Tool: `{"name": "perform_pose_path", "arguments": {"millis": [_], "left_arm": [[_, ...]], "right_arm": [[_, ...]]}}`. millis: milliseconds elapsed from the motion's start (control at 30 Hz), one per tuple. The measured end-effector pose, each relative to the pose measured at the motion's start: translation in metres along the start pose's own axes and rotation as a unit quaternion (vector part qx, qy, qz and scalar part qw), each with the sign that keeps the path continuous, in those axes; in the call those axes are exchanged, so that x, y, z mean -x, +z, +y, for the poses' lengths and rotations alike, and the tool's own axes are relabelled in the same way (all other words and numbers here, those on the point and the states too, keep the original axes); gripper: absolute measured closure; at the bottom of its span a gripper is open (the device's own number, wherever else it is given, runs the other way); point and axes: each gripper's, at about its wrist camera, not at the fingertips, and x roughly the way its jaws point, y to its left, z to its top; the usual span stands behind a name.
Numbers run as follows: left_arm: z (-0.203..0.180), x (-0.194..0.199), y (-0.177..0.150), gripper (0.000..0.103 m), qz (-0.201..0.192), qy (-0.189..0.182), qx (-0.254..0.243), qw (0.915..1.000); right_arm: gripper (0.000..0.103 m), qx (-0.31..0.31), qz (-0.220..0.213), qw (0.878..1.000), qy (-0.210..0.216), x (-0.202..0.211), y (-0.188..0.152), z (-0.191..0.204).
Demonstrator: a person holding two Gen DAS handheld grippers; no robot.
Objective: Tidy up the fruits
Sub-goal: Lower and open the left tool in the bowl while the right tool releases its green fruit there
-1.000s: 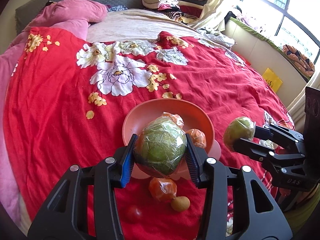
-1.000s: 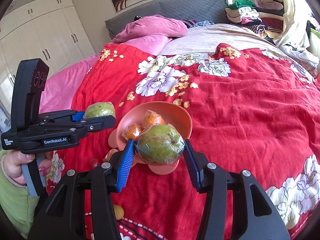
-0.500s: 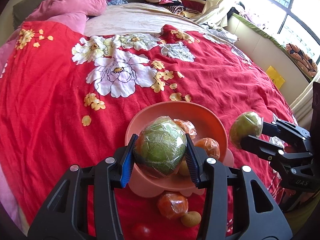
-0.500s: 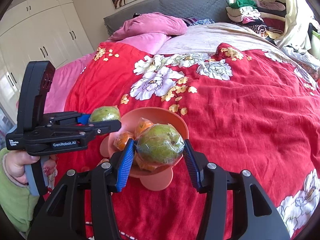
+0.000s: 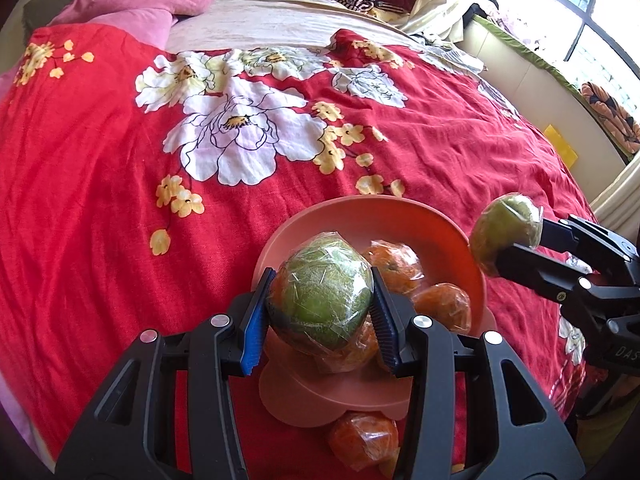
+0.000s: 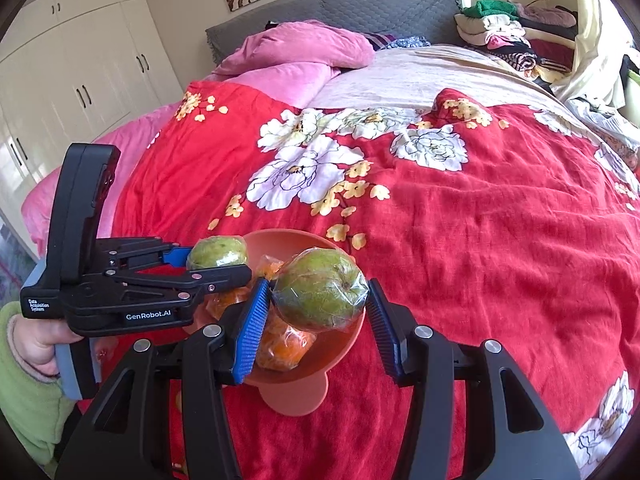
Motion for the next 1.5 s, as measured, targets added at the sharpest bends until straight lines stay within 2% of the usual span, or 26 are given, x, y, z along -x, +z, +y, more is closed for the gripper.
{"name": "perform_pose_path", "arguments": {"millis": [333,733,1133,1500], "left_arm": [[0.004,-0.003,0.003,0.066,0.003,0.0,-0.004,1.0],[0.004,-0.007,0.003,0.066,0.004,-0.001,-0.003,1.0],[0.004,-0.008,0.002,0.066,0.003,-0.006,-0.002,1.0],[0.001,-0.007,0.004,0.066,0.002,-0.003,-0.003,1.0]], "right_arm": [[0.055,0.015,0.026,1.0,-0.009,-0.027,-0.001,0.003],[0.055,0.036,0.036,0.998,-0.039,-0.041,-0.003,0.005],[0.053,0.025,0.036,0.998,-0.033,-0.041,-0.004,0.003],[0.043,0.014,0.016,0.999,-0.026,-0.024,-0.006,0.002]]}}
